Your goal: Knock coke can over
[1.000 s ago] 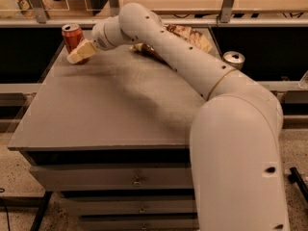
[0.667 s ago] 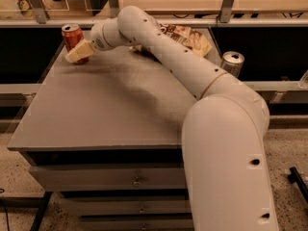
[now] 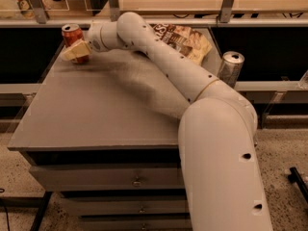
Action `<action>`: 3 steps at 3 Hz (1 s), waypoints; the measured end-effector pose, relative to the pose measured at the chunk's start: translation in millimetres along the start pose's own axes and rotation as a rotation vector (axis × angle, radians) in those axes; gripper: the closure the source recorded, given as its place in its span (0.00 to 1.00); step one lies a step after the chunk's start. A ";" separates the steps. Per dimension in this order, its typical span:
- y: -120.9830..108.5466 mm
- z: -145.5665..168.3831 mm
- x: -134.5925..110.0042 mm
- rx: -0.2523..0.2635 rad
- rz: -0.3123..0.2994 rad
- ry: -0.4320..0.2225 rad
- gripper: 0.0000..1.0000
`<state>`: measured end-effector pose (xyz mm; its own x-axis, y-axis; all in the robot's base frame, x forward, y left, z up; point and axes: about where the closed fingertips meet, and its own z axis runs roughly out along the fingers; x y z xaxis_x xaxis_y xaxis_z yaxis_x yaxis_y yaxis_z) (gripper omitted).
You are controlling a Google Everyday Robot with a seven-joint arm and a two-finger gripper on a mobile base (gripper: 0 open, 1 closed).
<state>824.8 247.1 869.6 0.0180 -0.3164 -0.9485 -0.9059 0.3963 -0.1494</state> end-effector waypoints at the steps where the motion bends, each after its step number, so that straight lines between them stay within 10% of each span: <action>1: -0.5 1.3 -2.4 -0.011 0.025 -0.049 0.00; 3: 1.5 -18.8 -15.0 0.006 0.015 -0.078 0.13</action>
Offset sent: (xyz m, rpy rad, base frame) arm -0.0068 -0.0174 0.0203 0.1191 -0.0048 0.0125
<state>815.2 236.3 888.9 0.0377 -0.2419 -0.9696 -0.9037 0.4058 -0.1364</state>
